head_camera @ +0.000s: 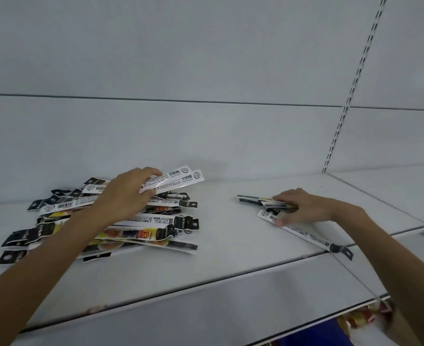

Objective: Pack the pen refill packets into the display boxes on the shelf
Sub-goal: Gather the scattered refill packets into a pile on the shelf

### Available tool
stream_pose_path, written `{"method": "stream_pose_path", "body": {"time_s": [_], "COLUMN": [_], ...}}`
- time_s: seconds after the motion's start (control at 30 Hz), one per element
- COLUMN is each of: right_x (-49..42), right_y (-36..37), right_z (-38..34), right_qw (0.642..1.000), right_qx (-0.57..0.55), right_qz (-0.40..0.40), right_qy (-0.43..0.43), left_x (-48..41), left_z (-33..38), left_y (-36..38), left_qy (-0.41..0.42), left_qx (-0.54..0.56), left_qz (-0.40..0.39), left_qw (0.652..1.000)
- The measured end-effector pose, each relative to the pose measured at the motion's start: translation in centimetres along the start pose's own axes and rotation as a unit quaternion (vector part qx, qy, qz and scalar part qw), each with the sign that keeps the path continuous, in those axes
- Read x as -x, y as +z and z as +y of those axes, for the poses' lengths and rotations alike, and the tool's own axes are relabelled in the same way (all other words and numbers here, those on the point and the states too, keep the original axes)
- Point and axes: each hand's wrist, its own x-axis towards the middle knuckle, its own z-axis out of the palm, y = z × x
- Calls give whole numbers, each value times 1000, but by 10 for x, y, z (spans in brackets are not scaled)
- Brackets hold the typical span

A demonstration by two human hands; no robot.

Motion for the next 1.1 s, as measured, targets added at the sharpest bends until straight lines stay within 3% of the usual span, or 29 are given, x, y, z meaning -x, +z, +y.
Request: {"method": "stream_pose_path", "body": {"time_s": [0.07,0.3,0.47,0.63,0.8,0.9,1.0,1.1], "right_x": [4,-1,-16,-35,-52,-65,-77,-69], "right_y": [-1,1,9,11,9,26,45,44], "right_z": [4,-3,-29,-103,-219,-272,-287,-277], "right_qw": [1000,987,986,971,940,938,951,954], "right_qx": [-1,58,89,-8,-49,-22,48,21], "right_qz": [-6,140,128,174,168,113,36,55], "right_qy": [11,-58,-59,-162,-292,-326,-303,-294], "left_x": [1,6,19,37,49,51,57,67], "left_z": [3,-3,-20,-49,-62,-70,-93,-120], "left_y": [0,5,-15,-36,-24,-31,-49,-62], "left_qy": [8,19,-1,-40,-3,-37,-135,-245], "left_qx": [3,19,22,34,-48,-62,12,98], "left_qz": [4,5,34,38,-15,71,196,244], "left_qw": [1000,1000,999,998,999,995,971,933]}}
